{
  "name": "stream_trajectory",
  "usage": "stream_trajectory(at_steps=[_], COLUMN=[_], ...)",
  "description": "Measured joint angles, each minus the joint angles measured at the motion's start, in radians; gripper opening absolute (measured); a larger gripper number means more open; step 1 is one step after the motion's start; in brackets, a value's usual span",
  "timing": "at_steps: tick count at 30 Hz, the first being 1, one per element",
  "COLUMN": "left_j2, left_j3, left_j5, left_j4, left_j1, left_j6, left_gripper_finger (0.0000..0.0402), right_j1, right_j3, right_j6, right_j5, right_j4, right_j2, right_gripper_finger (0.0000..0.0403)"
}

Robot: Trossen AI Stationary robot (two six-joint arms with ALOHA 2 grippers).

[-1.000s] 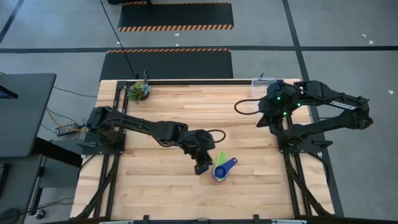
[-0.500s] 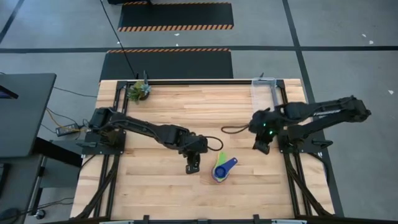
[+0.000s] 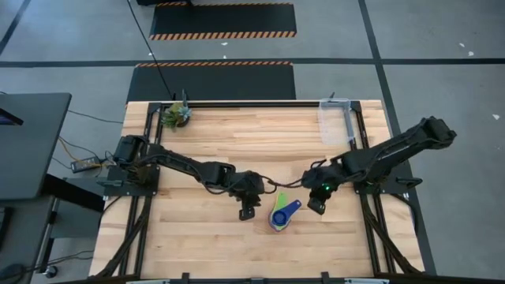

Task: Nest measuring cups in basket
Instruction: Stack the dark blue measuring cup on top of the green measuring cup

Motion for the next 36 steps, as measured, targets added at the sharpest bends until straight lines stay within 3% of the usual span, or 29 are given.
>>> stream_trajectory(at_steps=[8,16,20,36], left_j2=[0.0,0.0,0.0,0.0], left_j3=[-0.069,-0.092,-0.092,-0.092], left_j5=[0.036,0.07,0.115,0.116], left_j4=[0.062,0.112,0.13,0.131], left_j1=[-0.003,-0.002,-0.002,-0.008], left_j6=[0.192,0.256,0.254,0.22], left_gripper_finger=[0.0087,0.0087,0.0087,0.0087], right_j1=[0.031,0.038,0.036,-0.091], right_j3=[0.0,0.0,0.0,0.0], right_j6=[-0.057,-0.01,-0.041,-0.289], right_j5=[-0.006,-0.07,-0.021,-0.019], right_j4=[0.197,0.291,0.288,0.317], right_j2=[0.128,0.212,0.214,0.258], right_gripper_finger=[0.0002,0.0002,0.0002,0.0002])
